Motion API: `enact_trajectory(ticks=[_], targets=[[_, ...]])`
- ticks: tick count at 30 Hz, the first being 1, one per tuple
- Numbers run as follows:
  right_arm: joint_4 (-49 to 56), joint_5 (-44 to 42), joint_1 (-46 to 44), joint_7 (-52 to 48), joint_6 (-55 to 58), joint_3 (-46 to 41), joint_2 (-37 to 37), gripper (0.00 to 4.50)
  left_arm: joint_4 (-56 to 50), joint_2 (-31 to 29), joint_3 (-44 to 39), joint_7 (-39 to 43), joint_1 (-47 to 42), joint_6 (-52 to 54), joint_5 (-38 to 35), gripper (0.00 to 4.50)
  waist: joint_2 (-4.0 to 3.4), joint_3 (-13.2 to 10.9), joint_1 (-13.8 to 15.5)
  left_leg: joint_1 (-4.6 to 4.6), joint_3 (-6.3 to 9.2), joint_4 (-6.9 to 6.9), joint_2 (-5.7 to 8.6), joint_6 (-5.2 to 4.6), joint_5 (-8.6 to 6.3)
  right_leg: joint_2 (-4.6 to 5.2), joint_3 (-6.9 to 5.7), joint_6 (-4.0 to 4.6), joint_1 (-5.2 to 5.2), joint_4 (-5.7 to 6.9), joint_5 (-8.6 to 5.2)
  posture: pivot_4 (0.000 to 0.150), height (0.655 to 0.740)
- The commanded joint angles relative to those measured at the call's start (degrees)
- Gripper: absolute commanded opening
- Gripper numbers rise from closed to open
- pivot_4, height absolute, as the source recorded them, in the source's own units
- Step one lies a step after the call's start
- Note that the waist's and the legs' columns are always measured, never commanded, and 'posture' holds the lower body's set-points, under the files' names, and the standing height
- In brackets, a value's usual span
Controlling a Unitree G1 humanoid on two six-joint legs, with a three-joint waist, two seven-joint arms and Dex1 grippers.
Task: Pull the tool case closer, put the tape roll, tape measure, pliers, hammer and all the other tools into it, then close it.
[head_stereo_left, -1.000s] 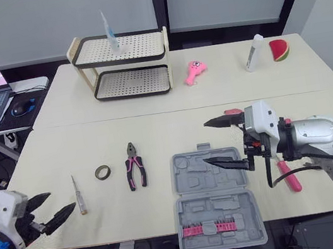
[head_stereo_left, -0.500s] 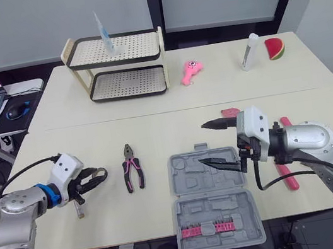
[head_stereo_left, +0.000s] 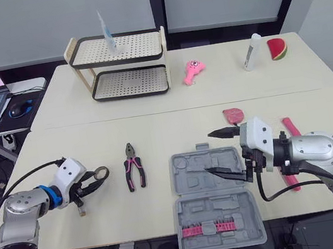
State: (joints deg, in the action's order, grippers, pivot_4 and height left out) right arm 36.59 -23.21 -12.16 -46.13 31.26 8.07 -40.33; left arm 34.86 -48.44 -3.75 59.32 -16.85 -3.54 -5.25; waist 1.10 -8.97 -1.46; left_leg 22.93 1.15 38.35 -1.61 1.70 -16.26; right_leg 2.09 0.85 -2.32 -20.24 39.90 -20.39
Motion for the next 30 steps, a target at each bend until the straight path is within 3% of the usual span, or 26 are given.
enact_trajectory(ticks=[1, 17, 24, 30], targets=[[2.56, -0.08, -0.31, 0.74, -0.18, -0.68, 0.1, 4.5, 3.25, 1.48, 1.01, -0.1, -3.13, -2.73, 0.94, 1.97, 0.0, 0.0, 0.07, -0.01, 0.0, 0.02, 0.01, 0.0, 0.0, -0.01, -0.01, 0.0, 0.02, 0.01, 0.0, 0.15, 0.74], [3.06, -0.51, 0.69, 1.83, 0.92, -1.38, -0.35, 4.5, 14.49, 3.31, 4.93, -1.0, -7.81, -7.78, 5.56, 1.97, -0.01, 0.01, -0.04, -0.01, 0.03, 0.1, 0.03, 0.0, 0.0, -0.02, -0.02, 0.0, 0.04, 0.05, 0.0, 0.15, 0.74], [3.58, -0.48, 0.79, 1.83, 1.25, -0.85, -0.25, 4.5, 14.86, 2.43, 4.38, 0.96, -7.38, -9.09, 4.7, 0.01, 0.0, 0.01, -0.05, -0.01, 0.03, 0.11, 0.03, 0.0, 0.0, -0.02, -0.02, 0.0, 0.04, 0.05, 0.0, 0.15, 0.74], [3.05, -0.09, 0.76, 1.39, 0.97, -0.17, -0.11, 4.5, 11.28, -0.04, 4.07, 5.74, -7.98, -8.52, 3.47, 0.01, 0.0, 0.01, -0.14, 0.0, 0.02, 0.11, 0.02, 0.0, 0.0, -0.02, -0.02, 0.0, 0.02, 0.05, 0.0, 0.15, 0.74]])
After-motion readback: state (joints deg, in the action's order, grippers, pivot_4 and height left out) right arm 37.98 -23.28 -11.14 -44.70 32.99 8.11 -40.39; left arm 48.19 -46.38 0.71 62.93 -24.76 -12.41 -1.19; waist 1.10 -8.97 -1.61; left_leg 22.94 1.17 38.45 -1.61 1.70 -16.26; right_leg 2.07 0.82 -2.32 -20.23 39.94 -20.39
